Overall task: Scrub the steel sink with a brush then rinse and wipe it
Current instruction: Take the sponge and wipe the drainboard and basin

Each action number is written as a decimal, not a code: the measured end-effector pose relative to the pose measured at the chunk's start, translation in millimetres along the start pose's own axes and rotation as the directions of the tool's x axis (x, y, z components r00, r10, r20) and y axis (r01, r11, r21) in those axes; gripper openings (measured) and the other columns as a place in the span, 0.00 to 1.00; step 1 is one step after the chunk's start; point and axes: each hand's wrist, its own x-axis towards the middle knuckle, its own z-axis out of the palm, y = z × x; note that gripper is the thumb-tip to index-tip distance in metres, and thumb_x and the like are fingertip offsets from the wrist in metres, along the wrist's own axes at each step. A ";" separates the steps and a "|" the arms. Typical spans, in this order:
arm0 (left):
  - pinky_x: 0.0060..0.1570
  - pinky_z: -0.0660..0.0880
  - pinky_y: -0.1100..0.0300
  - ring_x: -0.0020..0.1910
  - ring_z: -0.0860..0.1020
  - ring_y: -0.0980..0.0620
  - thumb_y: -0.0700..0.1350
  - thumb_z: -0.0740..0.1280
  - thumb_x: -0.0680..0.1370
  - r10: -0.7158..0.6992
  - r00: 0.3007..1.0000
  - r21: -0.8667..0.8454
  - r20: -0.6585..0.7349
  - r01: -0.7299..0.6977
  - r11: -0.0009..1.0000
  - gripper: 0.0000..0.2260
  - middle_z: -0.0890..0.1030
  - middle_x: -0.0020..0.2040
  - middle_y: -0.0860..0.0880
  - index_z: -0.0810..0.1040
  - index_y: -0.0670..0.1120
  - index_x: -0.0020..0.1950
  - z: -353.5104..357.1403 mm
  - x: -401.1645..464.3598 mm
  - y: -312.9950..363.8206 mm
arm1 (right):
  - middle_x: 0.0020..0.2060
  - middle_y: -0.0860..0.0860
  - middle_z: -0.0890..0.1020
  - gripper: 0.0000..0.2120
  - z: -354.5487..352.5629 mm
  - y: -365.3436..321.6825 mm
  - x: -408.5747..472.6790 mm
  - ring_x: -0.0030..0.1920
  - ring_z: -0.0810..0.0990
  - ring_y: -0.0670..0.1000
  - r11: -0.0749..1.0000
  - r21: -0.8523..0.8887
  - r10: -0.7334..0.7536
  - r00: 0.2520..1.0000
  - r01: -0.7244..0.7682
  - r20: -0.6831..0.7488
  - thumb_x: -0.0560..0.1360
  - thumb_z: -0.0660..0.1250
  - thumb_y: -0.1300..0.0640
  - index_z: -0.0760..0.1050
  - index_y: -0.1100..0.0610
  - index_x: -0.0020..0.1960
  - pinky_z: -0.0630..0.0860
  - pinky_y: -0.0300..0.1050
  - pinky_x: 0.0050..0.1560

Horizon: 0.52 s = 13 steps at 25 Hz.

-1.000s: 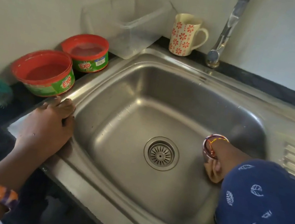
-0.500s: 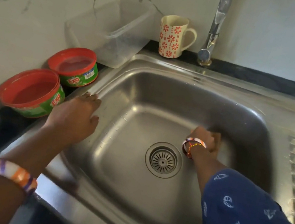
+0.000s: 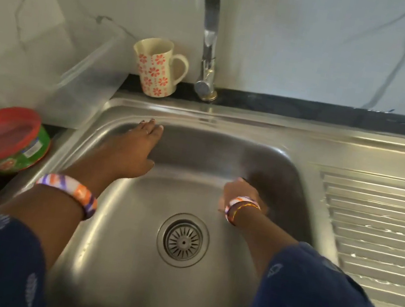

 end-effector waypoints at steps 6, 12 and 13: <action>0.75 0.54 0.52 0.77 0.49 0.47 0.41 0.64 0.77 0.112 0.993 -0.104 0.021 -0.109 0.989 0.34 0.46 0.78 0.44 0.50 0.43 0.78 -1.2 69.9 19.7 | 0.64 0.57 0.75 0.21 -54.1 34.7 -6.1 0.65 0.73 0.58 0.632 0.723 0.218 0.960 -0.278 0.177 0.79 0.59 0.49 0.71 0.61 0.67 0.74 0.31 0.47; 0.75 0.52 0.55 0.77 0.54 0.49 0.28 0.59 0.76 0.167 0.985 -0.169 -0.029 -0.170 0.971 0.32 0.51 0.78 0.47 0.53 0.46 0.77 4.5 83.0 -0.4 | 0.64 0.53 0.76 0.17 -89.9 -14.8 -2.0 0.65 0.73 0.53 0.903 0.424 -0.033 0.995 0.070 -0.095 0.81 0.54 0.50 0.74 0.55 0.64 0.64 0.45 0.69; 0.76 0.50 0.56 0.77 0.53 0.49 0.27 0.58 0.76 0.194 0.981 -0.193 -0.011 -0.192 0.962 0.32 0.51 0.78 0.47 0.53 0.45 0.76 5.7 86.3 -4.7 | 0.66 0.53 0.74 0.18 -92.5 -35.1 -1.7 0.67 0.72 0.53 0.914 0.389 -0.093 0.993 0.113 -0.071 0.82 0.53 0.50 0.72 0.55 0.66 0.62 0.45 0.69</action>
